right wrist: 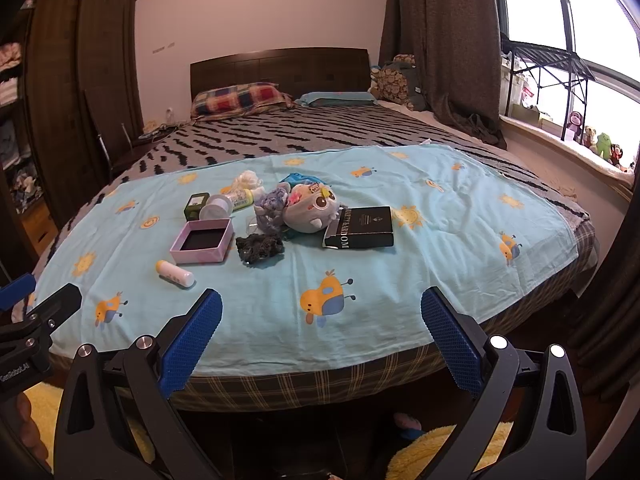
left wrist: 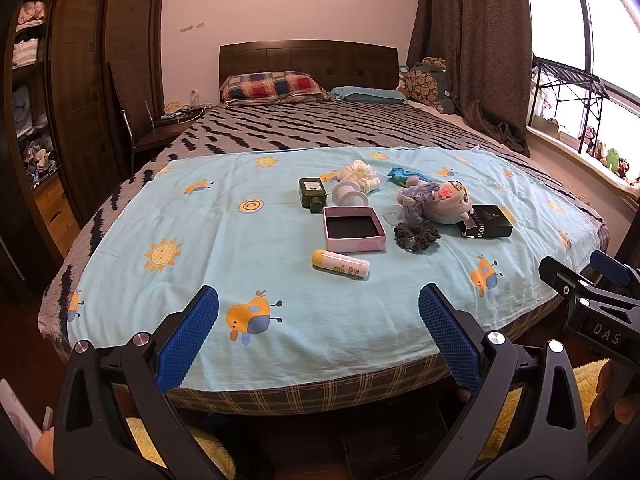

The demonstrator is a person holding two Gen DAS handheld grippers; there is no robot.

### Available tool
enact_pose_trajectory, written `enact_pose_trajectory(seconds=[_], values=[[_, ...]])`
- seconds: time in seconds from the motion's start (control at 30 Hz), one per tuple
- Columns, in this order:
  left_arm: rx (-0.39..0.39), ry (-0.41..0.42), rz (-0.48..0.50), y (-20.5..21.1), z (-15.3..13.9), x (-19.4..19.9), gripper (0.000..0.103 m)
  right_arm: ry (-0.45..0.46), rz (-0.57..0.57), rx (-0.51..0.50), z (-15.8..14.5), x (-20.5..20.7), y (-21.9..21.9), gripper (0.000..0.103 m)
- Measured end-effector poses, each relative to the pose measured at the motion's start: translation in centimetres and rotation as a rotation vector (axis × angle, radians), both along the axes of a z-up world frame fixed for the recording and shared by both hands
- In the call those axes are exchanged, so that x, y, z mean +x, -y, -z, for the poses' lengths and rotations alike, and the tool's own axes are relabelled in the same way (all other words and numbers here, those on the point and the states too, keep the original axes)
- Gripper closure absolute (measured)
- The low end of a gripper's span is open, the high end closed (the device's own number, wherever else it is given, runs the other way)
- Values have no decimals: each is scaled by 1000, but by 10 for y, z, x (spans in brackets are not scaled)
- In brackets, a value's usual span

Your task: Collect trash

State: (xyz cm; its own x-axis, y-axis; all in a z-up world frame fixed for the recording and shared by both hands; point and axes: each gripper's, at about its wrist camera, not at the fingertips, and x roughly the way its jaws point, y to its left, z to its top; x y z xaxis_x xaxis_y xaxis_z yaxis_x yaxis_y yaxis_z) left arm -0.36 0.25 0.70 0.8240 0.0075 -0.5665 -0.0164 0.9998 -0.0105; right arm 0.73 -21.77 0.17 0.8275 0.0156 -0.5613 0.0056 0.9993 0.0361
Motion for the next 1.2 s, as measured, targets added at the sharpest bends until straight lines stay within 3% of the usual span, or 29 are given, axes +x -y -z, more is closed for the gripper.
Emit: enact_pose_trajectory(seconds=[0.87, 1.2], values=[[-6, -11, 5, -4, 3, -1, 8, -1, 3, 10, 5, 1, -3, 3], [-21, -52, 8, -15, 24, 25, 8, 25, -3, 41, 18, 26, 5, 3]])
